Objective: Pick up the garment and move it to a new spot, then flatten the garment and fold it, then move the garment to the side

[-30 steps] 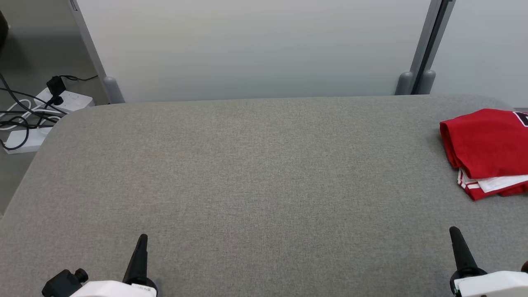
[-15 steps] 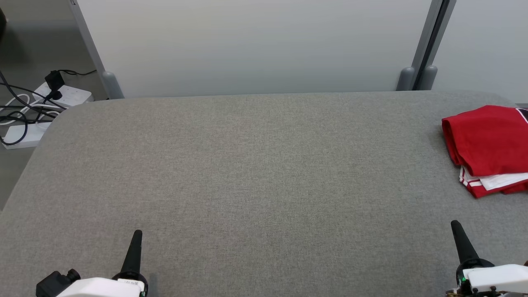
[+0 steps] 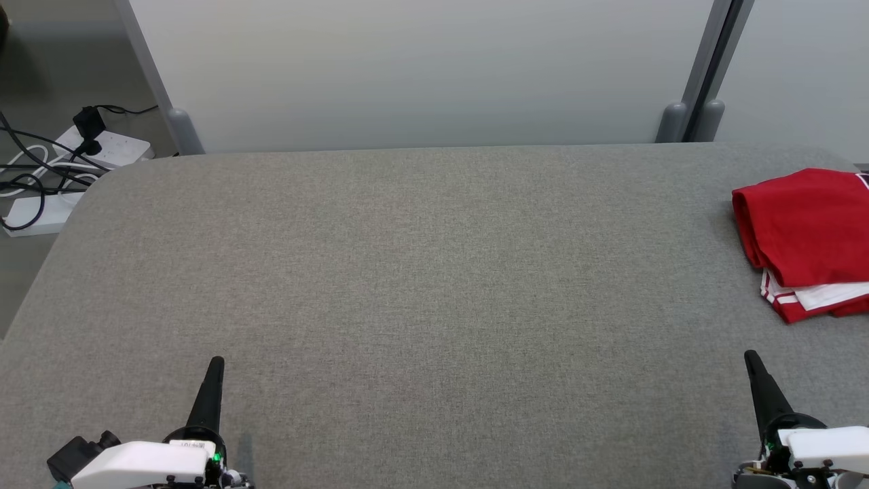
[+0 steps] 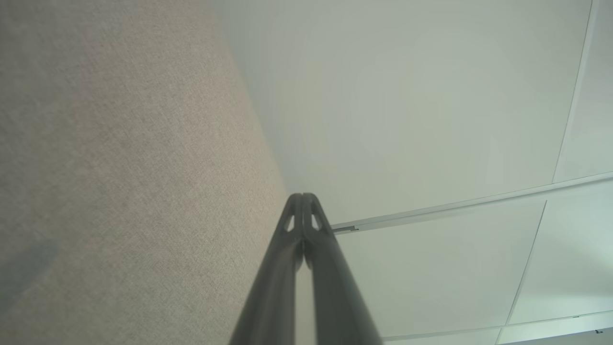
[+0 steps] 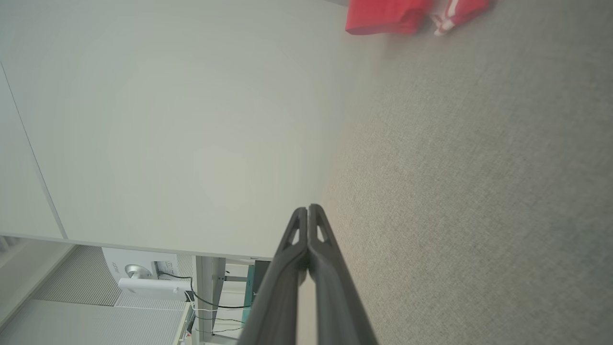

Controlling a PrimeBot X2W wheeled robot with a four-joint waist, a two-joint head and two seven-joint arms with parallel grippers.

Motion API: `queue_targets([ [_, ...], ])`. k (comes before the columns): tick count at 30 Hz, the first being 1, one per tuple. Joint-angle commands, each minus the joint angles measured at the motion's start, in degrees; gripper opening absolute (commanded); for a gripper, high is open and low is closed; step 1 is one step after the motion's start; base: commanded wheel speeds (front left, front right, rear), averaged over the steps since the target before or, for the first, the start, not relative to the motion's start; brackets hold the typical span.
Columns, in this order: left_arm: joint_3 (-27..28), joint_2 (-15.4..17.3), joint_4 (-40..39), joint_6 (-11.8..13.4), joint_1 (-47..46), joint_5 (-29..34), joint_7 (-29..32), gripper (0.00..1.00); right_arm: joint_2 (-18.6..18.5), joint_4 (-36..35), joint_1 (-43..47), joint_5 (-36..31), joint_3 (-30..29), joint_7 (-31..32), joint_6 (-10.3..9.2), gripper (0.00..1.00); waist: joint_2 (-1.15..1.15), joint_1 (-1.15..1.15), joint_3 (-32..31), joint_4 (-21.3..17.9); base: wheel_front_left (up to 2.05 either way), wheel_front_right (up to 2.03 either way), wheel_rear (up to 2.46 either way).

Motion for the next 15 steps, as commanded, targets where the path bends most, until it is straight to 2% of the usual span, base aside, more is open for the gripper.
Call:
queue_targets([
  [1,2.0,0.3,-1.4,-0.6,-3.4,-1.5,0.4,0.0,-0.7,-1.6,-2.6,1.5,0.8,0.7,0.24,0.0,0.0,0.0,0.1,0.0,0.0,0.0,0.0],
  [15,4.0,0.4,-1.0,-1.9,-5.3,-11.4,3.0,0.0,-0.4,-1.3,-4.1,11.1,-0.3,3.2,0.26,0.0,0.0,0.0,1.0,0.1,0.0,0.0,0.0],
])
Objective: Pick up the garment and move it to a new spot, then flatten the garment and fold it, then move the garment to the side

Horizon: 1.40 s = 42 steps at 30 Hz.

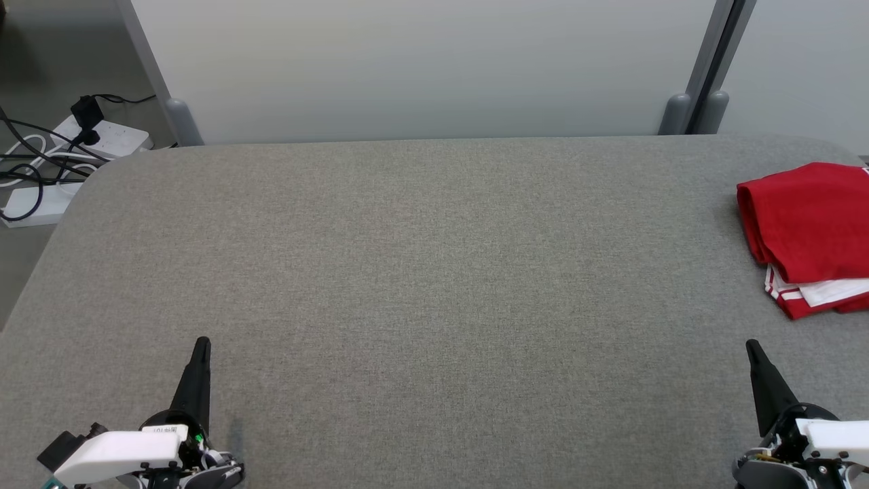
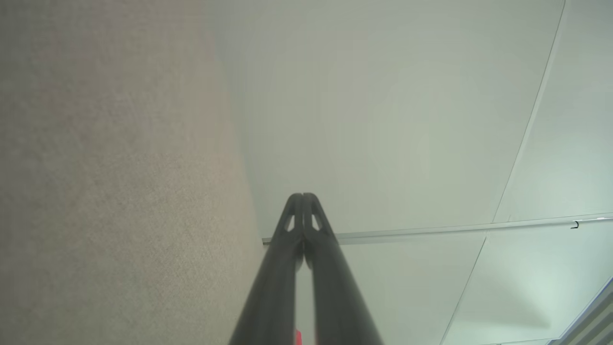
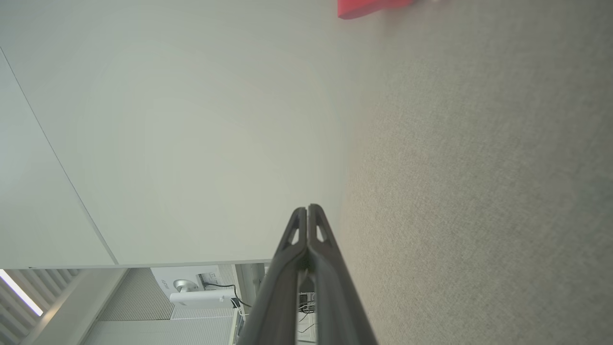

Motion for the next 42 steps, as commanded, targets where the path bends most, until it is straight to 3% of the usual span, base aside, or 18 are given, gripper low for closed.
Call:
queue_targets([
  [1,2.0,0.4,-1.3,-0.5,-3.2,-0.6,0.4,0.0,-0.6,-1.5,-2.8,0.8,0.8,0.5,0.26,0.0,0.0,0.0,0.0,0.0,0.0,0.0,0.0],
  [42,2.0,0.4,-1.3,-0.5,-3.2,-0.7,0.4,0.0,-0.6,-1.5,-2.8,0.8,0.8,0.5,0.26,0.0,0.0,0.0,0.0,0.0,0.0,0.0,0.0],
])
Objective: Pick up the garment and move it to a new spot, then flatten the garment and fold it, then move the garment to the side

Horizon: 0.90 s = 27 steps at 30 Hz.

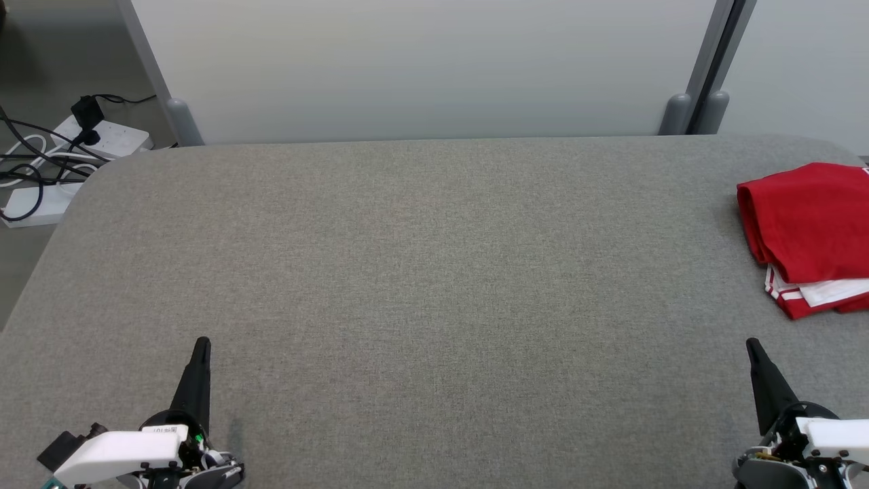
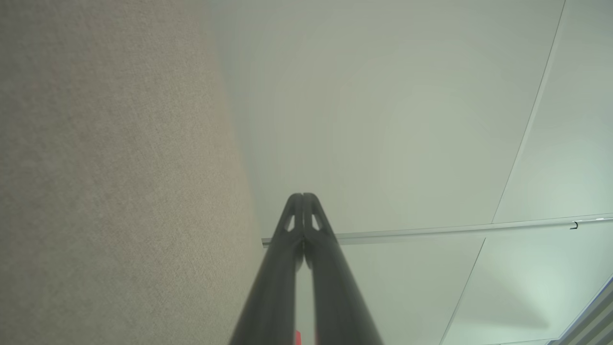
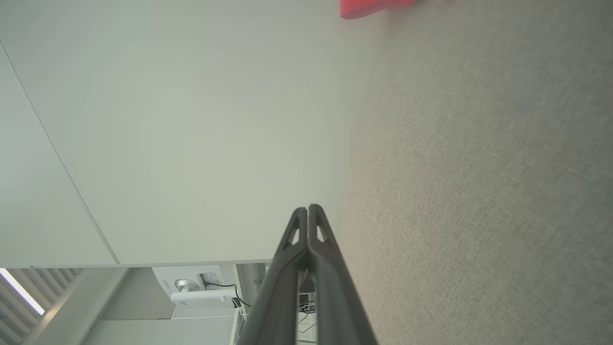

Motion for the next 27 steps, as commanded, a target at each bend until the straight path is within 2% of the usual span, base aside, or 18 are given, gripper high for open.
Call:
queue_targets([
  [1,1.9,0.5,-1.3,-0.5,-3.1,-0.2,0.4,0.0,-0.6,-1.5,-2.6,0.6,0.9,0.4,0.26,0.0,0.0,0.0,0.0,0.0,0.0,0.0,0.0],
  [27,1.9,0.5,-1.3,-0.5,-3.1,-0.3,0.4,0.0,-0.6,-1.5,-2.6,0.6,0.9,0.4,0.26,0.0,0.0,0.0,0.0,0.0,0.0,0.0,0.0],
])
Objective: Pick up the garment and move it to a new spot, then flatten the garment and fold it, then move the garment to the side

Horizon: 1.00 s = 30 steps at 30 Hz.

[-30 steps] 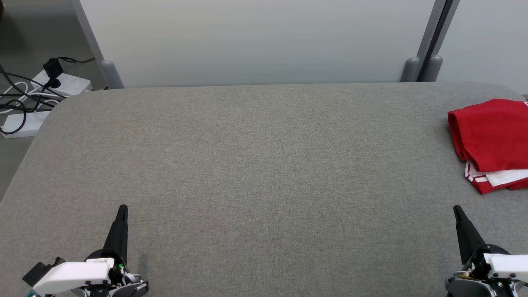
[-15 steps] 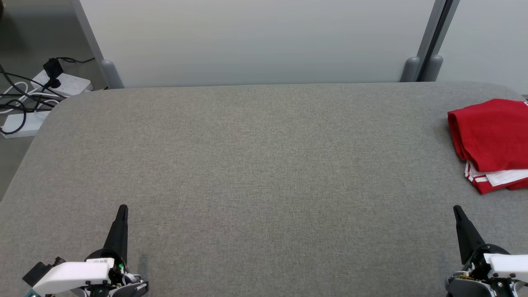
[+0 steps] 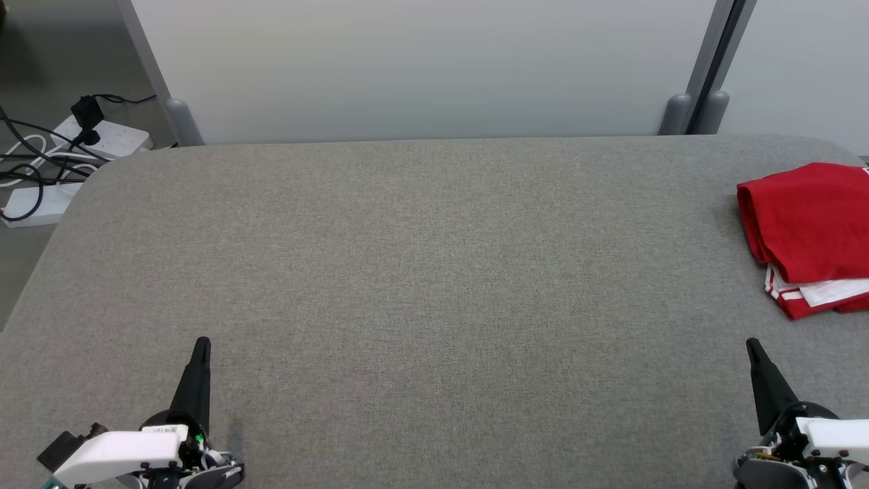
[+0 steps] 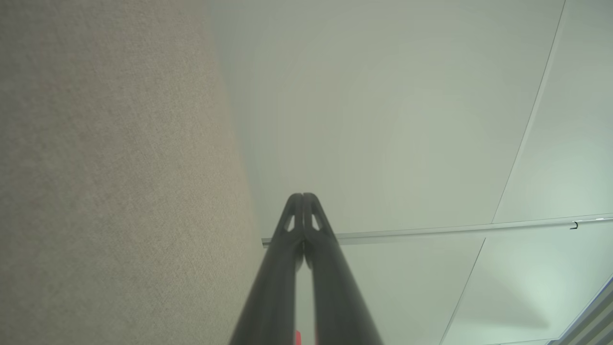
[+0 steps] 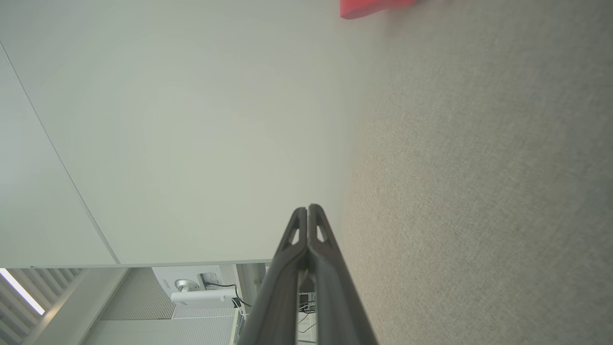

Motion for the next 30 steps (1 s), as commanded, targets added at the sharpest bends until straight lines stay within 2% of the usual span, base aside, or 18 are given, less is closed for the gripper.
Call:
queue_targets([
  [1,1.9,0.5,-1.3,-0.5,-3.1,-0.3,0.4,0.0,-0.6,-1.5,-2.6,0.6,0.9,0.4,0.26,0.0,0.0,0.0,0.0,0.0,0.0,0.0,0.0],
  [30,1.9,0.5,-1.4,-0.5,-3.1,-0.3,0.4,0.0,-0.6,-1.5,-2.6,0.6,0.9,0.4,0.26,0.0,0.0,0.0,0.0,0.0,0.0,0.0,0.0],
])
